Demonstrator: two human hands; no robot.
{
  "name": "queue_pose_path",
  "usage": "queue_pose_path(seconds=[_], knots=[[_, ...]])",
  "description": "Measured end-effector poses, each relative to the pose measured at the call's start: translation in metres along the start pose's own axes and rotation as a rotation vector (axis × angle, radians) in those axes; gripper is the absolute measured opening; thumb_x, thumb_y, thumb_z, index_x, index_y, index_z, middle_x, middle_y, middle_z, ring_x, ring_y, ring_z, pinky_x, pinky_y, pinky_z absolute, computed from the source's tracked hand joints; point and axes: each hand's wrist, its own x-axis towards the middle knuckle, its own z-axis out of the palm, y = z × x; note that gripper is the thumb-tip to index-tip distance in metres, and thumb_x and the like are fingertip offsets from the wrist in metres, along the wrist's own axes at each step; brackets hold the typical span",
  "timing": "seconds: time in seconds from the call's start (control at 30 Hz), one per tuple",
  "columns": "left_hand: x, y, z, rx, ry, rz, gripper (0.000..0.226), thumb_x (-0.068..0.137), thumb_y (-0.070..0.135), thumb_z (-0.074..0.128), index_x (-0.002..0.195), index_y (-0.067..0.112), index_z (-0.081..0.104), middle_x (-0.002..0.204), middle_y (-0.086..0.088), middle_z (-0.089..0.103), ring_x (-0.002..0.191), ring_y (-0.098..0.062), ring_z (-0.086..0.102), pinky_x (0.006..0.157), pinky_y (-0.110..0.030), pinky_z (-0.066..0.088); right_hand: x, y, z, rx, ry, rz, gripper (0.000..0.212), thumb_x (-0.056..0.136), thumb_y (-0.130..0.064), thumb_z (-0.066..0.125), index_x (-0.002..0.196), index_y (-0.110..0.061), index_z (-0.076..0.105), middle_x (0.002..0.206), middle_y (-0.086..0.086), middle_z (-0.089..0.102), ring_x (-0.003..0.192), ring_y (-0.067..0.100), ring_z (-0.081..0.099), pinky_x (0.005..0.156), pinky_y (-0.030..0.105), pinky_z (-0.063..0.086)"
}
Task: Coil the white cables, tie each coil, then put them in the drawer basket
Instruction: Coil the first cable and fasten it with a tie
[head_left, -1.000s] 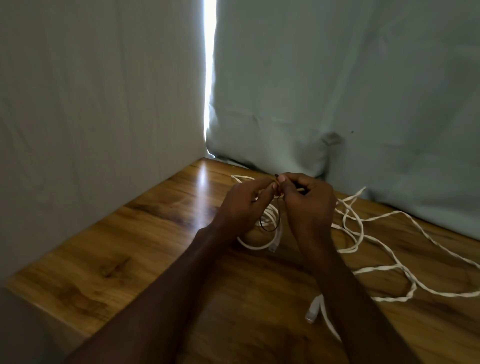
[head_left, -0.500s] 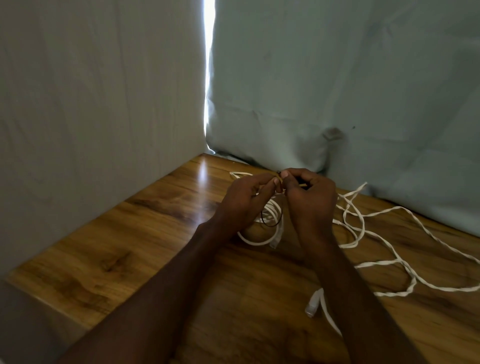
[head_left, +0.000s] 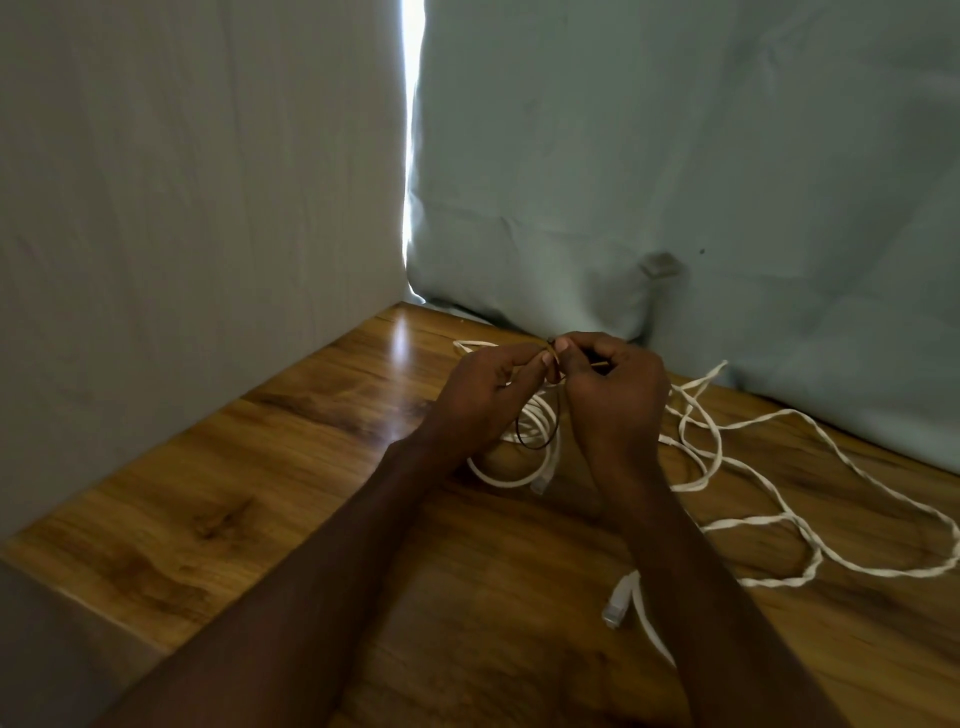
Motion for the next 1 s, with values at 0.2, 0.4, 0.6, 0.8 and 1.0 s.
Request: queue_pose_path(seconds=[0.2,0.4,0.6,0.8,1.0], knots=[[0.001,-0.002,-0.001,0.004,0.005,0.005,0.031,0.108,0.033,0.05,0.109,0.015,0.075,0.101,-0.001,0.077,0.098,-0.021,0.072,0.085,-0.051,0.054,0.001,0.001,-0.002,-0.039,-0.059,-0.03,0.011,0.092,-0.021,0.072,0.095,-0.019,0.083,0.083,-0.006,0.076,0.079,0.008,0.071,0.08,0.04,0.06],[0.0,0.008,-0.005,-0.071,0.0,-0.043,0.032,0.108,0.027,0.052,0.108,0.004,0.074,0.079,0.017,0.072,0.074,0.003,0.065,0.065,-0.027,0.052,0.003,-0.003,-0.007,0.014,-0.128,-0.006,0.016,0.09,-0.013,0.074,0.104,-0.018,0.081,0.08,-0.006,0.075,0.077,0.007,0.072,0.077,0.031,0.06],[-0.002,0.018,-0.008,-0.203,-0.018,-0.073,0.023,0.107,0.008,0.052,0.091,0.006,0.068,0.061,0.024,0.061,0.058,0.011,0.054,0.055,-0.005,0.037,0.008,-0.016,-0.013,0.396,-0.295,0.376,0.018,0.097,-0.009,0.065,0.109,-0.01,0.079,0.069,0.001,0.07,0.063,0.007,0.063,0.059,0.02,0.049],[-0.004,0.023,-0.01,-0.258,-0.05,-0.073,0.021,0.106,0.004,0.052,0.095,-0.002,0.069,0.063,0.022,0.064,0.057,0.01,0.056,0.055,-0.004,0.037,0.012,-0.015,-0.017,0.477,-0.367,0.556,0.013,0.095,-0.01,0.067,0.099,-0.01,0.079,0.073,0.004,0.072,0.07,0.014,0.062,0.062,0.026,0.053],[-0.004,0.024,-0.018,-0.207,-0.088,-0.087,0.03,0.107,0.01,0.051,0.098,-0.014,0.067,0.058,0.022,0.06,0.052,0.006,0.05,0.05,-0.012,0.037,0.014,-0.013,-0.017,0.26,-0.369,0.22,0.007,0.094,-0.009,0.071,0.094,-0.007,0.078,0.073,0.007,0.073,0.068,0.015,0.068,0.054,0.021,0.05]])
